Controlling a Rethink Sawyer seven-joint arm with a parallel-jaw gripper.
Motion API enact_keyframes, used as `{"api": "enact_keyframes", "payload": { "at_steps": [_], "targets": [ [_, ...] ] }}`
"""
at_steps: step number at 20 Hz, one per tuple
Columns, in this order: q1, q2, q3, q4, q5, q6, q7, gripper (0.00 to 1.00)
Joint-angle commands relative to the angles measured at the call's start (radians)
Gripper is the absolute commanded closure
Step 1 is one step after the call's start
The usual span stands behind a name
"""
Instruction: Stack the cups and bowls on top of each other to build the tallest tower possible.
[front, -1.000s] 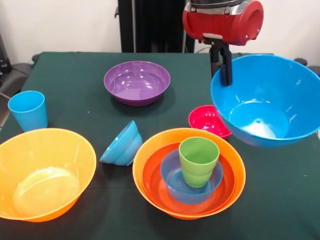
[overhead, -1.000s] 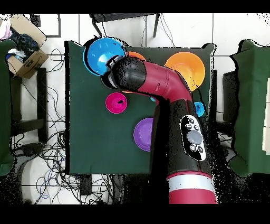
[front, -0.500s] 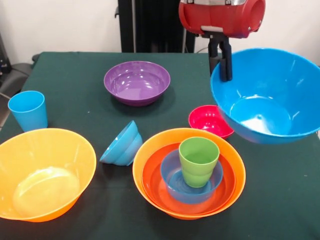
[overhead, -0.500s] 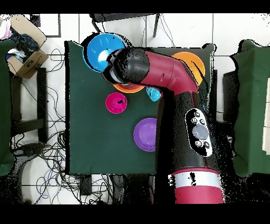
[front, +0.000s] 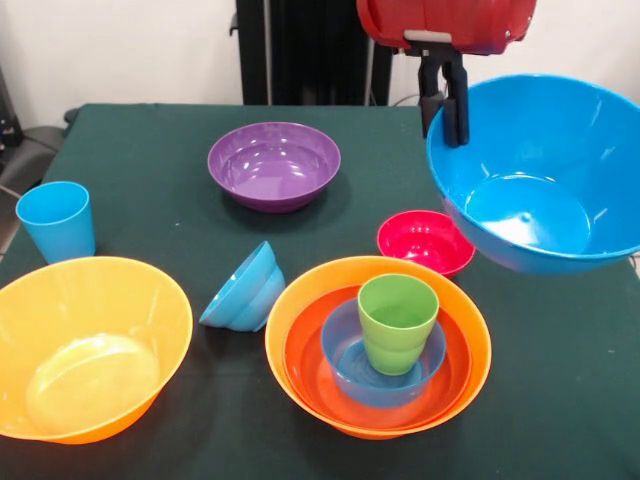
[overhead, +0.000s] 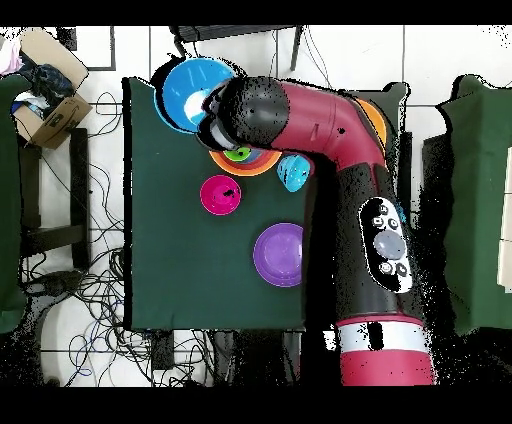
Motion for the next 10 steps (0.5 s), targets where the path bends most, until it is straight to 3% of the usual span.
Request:
{"api": "enact_keyframes", "payload": {
  "at_steps": [1, 10],
  "targets": [
    [-0.039, 0.028, 0.098, -0.013, -0.092, 0.062, -0.274, 1.0],
    [-0.062, 0.034, 0.111, -0.009, -0.144, 0.048, -0.267, 1.0]
  ]
}}
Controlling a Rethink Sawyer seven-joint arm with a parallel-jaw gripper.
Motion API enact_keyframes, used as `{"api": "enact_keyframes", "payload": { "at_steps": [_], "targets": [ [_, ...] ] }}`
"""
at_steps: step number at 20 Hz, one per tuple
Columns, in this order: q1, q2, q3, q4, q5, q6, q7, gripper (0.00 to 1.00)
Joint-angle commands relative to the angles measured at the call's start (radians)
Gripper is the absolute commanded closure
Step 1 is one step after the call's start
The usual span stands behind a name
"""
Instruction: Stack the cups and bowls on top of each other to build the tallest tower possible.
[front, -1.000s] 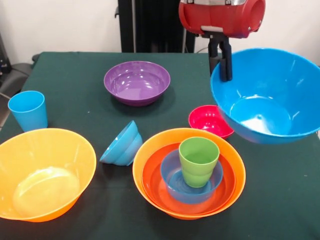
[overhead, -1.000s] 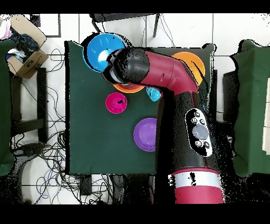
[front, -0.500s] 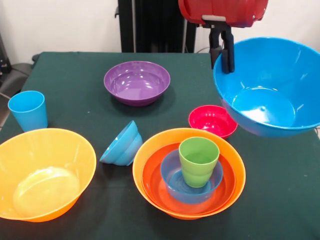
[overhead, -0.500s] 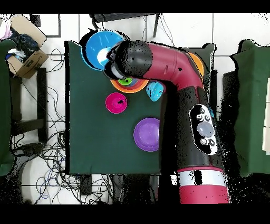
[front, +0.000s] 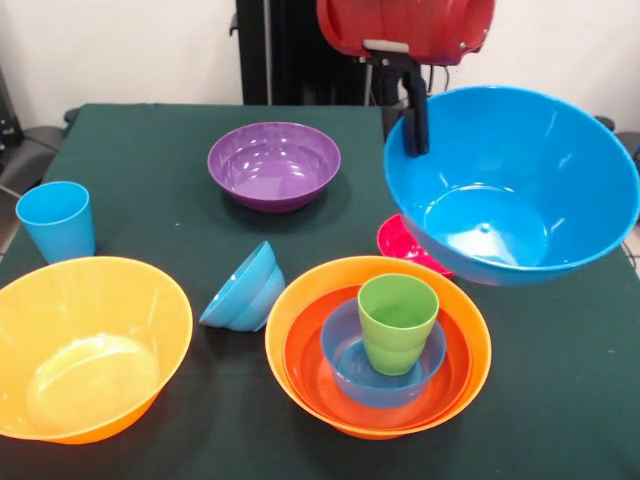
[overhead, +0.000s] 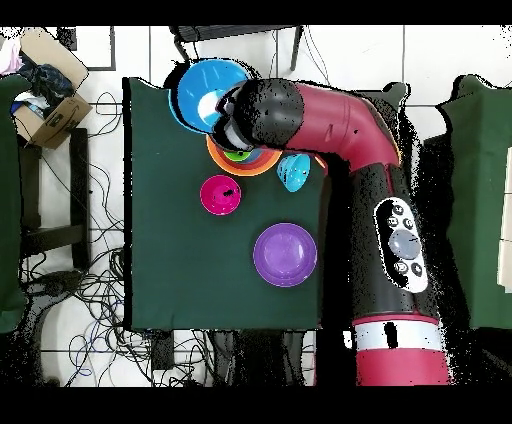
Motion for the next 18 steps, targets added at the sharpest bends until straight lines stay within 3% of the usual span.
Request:
{"api": "enact_keyframes", "payload": {
  "at_steps": [1, 10, 18],
  "targets": [
    [-0.023, 0.033, 0.09, -0.009, -0.091, 0.048, -0.267, 1.0],
    [-0.04, 0.03, 0.113, 0.01, -0.122, 0.02, -0.245, 1.0],
    [-0.049, 0.072, 0.117, -0.061, -0.186, 0.02, -0.272, 1.0]
  ]
}}
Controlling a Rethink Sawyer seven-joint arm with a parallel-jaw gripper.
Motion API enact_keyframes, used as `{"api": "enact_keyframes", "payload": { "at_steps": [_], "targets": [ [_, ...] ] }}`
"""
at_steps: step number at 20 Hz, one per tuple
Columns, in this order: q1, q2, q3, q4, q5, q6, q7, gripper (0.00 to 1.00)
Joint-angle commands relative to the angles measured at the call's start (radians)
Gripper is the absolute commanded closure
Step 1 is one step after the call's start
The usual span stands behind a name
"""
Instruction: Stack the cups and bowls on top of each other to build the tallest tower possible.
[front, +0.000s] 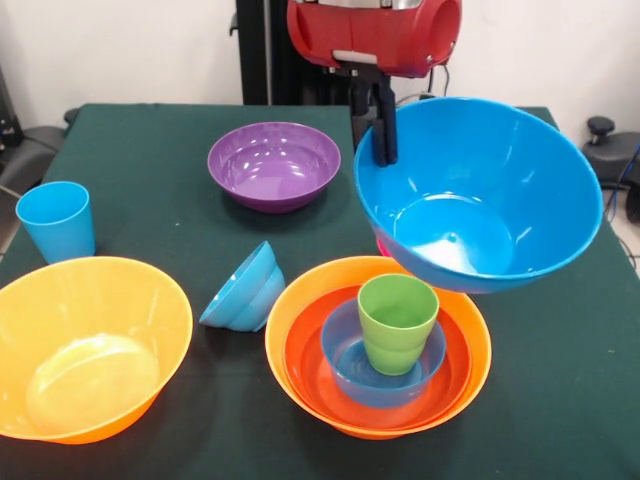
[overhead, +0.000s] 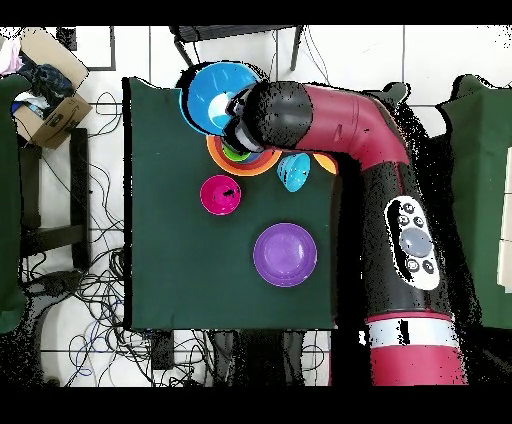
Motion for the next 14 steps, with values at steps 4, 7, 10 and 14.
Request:
{"api": "enact_keyframes", "payload": {
  "at_steps": [4, 7, 10, 14],
  "targets": [
    [-0.023, 0.085, 0.085, -0.069, -0.122, 0.016, -0.279, 1.0],
    [-0.033, 0.091, 0.096, -0.07, -0.13, 0.009, -0.282, 1.0],
    [-0.038, 0.08, 0.103, -0.048, -0.134, -0.006, -0.273, 1.0],
    [-0.05, 0.08, 0.123, -0.036, -0.14, -0.011, -0.275, 1.0]
  ]
}}
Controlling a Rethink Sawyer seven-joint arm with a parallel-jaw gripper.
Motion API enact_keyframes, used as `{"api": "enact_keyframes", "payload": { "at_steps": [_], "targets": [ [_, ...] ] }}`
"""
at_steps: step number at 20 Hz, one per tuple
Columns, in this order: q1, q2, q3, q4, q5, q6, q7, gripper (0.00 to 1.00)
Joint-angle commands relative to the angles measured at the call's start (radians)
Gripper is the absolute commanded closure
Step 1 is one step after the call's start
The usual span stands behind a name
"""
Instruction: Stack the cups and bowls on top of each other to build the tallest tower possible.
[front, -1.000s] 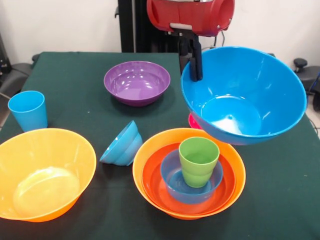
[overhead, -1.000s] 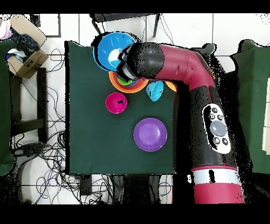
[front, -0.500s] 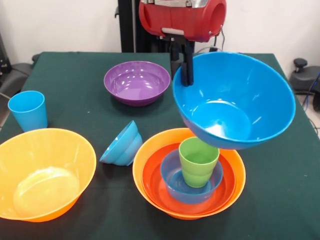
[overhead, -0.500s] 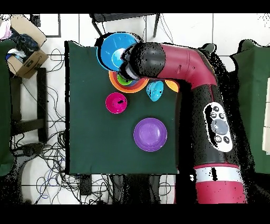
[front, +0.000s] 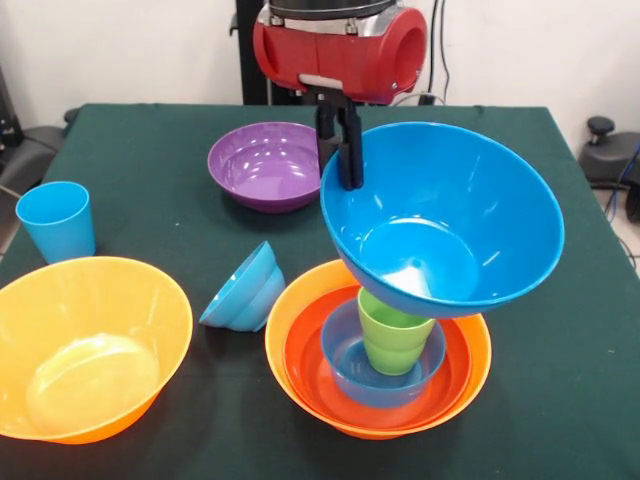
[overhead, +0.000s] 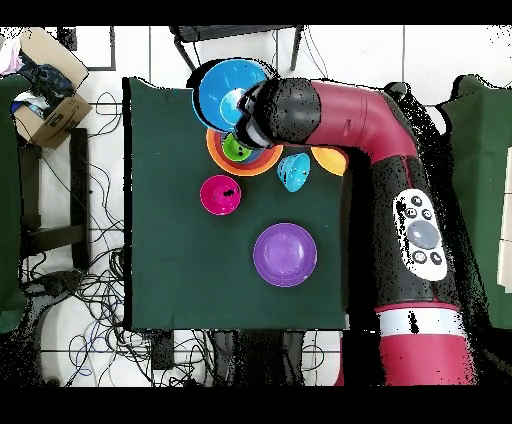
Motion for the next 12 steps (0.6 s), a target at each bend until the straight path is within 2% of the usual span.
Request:
{"api": "enact_keyframes", "payload": {
  "at_steps": [1, 12],
  "targets": [
    [-0.02, 0.048, 0.093, 0.006, -0.071, -0.009, -0.27, 1.0],
    [-0.044, 0.069, 0.115, 0.027, -0.101, -0.061, -0.264, 1.0]
  ]
}}
